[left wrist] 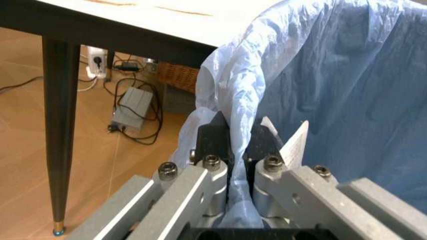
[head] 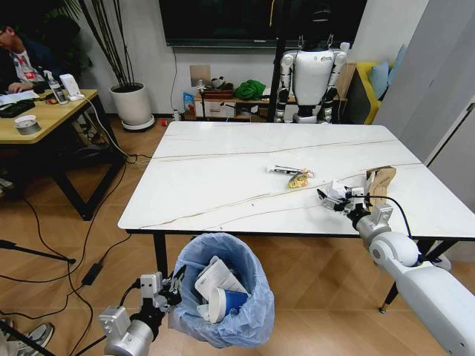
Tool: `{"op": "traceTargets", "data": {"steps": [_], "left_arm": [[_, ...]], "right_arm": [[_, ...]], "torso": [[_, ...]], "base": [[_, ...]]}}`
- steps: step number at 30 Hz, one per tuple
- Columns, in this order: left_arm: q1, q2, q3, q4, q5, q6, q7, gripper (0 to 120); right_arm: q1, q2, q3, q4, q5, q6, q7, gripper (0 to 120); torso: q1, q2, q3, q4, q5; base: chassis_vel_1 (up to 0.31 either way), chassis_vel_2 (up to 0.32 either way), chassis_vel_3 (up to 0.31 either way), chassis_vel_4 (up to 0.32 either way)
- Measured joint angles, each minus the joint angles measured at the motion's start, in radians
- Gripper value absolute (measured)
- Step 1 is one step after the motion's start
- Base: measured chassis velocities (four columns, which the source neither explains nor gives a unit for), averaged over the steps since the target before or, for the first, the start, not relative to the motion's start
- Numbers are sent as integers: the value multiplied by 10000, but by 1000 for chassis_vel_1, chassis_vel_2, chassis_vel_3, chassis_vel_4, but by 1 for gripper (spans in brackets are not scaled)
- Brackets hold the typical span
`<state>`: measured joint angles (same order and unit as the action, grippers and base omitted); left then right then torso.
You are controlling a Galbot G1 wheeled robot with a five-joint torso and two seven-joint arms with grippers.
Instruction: Pick up the trash bin and place the trash from the table into it.
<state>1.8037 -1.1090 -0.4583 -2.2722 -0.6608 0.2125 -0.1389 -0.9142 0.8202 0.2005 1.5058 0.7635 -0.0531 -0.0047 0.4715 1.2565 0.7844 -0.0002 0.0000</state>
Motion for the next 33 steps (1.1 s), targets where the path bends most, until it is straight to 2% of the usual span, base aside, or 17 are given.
{"op": "traceTargets", "data": {"steps": [20, 25, 28, 29, 32, 33], "left_arm": [[-166, 45, 79, 106, -108, 17, -23, 0], [-160, 67, 71, 99, -122, 17, -26, 0], [-158, 70, 71, 80, -128, 17, -29, 0], [-156, 64, 73, 76, -128, 17, -30, 0], [-151, 56, 83, 75, -127, 17, -30, 0], [-149, 54, 88, 75, -126, 17, -30, 0]], "right_arm": [[-28, 66, -5, -426, -375, -89, 20, 100], [-76, 69, 1, -528, -394, -165, 59, 90], [-117, 75, 9, -527, -373, -174, 80, 79], [-132, 76, 17, -522, -363, -176, 84, 72], [-149, 70, 31, -510, -352, -176, 87, 66], [-163, 65, 39, -503, -338, -176, 91, 61]], "torso": [[0, 0, -1, 1, 0], [0, 0, -1, 1, 0], [0, 0, -1, 1, 0], [0, 0, -1, 1, 1], [0, 0, -1, 1, 0], [0, 0, -1, 1, 0]], "base": [[0, 0, 0, 0], [0, 0, 0, 0], [0, 0, 0, 0], [0, 0, 0, 0], [0, 0, 0, 0], [0, 0, 0, 0]]}}
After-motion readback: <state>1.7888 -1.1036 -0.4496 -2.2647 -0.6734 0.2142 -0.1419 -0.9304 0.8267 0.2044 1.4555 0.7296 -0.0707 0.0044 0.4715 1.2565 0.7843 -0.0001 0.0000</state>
